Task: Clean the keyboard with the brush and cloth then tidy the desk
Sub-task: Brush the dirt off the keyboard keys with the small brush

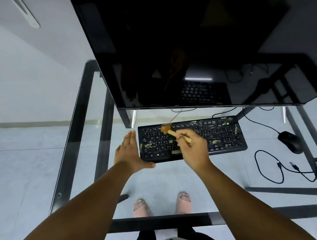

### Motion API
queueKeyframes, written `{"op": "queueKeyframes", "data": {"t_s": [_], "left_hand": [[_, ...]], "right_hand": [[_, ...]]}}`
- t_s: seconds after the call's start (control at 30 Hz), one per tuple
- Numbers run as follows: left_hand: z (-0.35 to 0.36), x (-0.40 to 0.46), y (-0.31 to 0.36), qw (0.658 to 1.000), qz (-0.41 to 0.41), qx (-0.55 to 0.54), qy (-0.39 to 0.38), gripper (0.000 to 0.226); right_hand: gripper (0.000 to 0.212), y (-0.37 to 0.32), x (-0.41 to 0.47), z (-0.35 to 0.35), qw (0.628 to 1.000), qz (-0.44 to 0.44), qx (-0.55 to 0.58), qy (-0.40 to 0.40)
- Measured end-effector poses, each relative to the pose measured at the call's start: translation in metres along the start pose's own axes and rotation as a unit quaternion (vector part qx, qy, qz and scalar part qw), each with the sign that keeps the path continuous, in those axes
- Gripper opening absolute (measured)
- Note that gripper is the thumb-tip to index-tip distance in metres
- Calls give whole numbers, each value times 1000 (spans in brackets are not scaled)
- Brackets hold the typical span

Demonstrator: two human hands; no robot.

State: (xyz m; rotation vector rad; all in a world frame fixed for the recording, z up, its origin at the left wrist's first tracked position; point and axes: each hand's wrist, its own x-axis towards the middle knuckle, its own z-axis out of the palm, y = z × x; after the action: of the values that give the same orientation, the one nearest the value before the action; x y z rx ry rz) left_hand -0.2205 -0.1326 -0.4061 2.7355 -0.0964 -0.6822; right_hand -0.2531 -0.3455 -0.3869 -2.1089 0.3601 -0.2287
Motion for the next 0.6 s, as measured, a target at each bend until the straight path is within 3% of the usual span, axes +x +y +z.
{"op": "queueKeyframes", "data": {"t_s": [0.13, 0.27, 0.37, 0.5, 0.6], "left_hand": [[0, 4, 12, 1000, 14, 3, 25, 149], [0, 9, 33, 998, 43, 37, 33, 147], [1, 11, 49, 994, 69, 78, 32, 147], [4, 16, 64, 991, 82, 104, 20, 147], [6, 18, 72, 987, 88, 135, 5, 149]], "right_hand": [[16, 11, 2, -11, 995, 33, -15, 90], [15, 15, 4, -17, 1000, 3, -16, -1], [16, 19, 12, -27, 996, 43, -16, 81], [15, 24, 17, -34, 1000, -1, -23, -15], [17, 34, 21, -43, 998, 34, -11, 51]]}}
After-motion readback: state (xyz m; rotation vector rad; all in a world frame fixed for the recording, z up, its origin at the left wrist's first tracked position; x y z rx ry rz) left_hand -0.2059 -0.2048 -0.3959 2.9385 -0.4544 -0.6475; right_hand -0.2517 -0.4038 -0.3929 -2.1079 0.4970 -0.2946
